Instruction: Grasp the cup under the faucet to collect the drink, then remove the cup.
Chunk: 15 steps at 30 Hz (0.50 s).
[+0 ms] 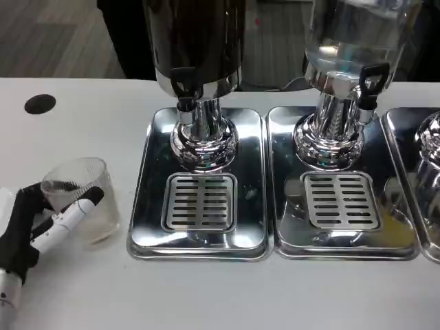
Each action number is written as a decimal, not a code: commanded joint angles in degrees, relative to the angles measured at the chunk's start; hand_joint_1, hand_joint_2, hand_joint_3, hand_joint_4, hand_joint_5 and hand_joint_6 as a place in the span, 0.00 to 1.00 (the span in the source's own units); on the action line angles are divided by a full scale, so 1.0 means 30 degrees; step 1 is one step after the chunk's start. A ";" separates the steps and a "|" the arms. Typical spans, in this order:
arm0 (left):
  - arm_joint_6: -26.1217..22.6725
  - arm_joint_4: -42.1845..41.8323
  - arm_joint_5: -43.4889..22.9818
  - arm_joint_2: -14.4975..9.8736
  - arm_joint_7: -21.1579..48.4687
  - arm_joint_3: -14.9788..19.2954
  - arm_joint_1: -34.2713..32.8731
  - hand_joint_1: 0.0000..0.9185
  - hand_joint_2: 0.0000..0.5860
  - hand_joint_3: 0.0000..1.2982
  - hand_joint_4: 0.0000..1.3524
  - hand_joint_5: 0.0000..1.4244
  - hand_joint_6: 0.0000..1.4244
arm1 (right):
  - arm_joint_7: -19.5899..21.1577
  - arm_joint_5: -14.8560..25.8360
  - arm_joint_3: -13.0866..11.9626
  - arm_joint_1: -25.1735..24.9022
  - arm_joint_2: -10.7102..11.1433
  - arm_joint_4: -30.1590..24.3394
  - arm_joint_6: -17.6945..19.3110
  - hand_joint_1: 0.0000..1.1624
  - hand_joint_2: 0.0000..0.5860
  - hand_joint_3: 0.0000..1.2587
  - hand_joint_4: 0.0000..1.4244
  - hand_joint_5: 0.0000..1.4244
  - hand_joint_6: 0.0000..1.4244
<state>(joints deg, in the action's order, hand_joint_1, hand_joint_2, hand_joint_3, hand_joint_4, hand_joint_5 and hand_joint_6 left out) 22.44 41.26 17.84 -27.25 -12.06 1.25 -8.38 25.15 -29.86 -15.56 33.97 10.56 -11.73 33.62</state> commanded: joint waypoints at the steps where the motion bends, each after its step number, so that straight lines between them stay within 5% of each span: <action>1: 0.0082 -0.0820 -0.0522 0.0163 -0.0469 0.0645 0.0154 0.15 0.35 0.42 0.45 0.32 0.24 | 0.0065 0.0096 -0.0166 0.0163 -0.0121 0.0045 0.0354 0.50 1.00 0.26 0.15 0.09 0.02; 15: -0.1171 -0.3455 -0.0029 0.0812 -0.1087 0.0908 0.0084 0.16 0.37 0.42 0.47 0.34 0.25 | -0.0021 0.0184 -0.0230 0.0106 -0.0166 0.0165 0.0471 0.51 1.00 0.26 0.15 0.09 0.02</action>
<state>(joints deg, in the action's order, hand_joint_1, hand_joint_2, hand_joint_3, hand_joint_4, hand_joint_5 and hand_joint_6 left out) 19.99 33.08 16.75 -25.16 -13.69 3.82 -7.36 25.15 -29.81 -15.69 34.12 10.01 -11.62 34.19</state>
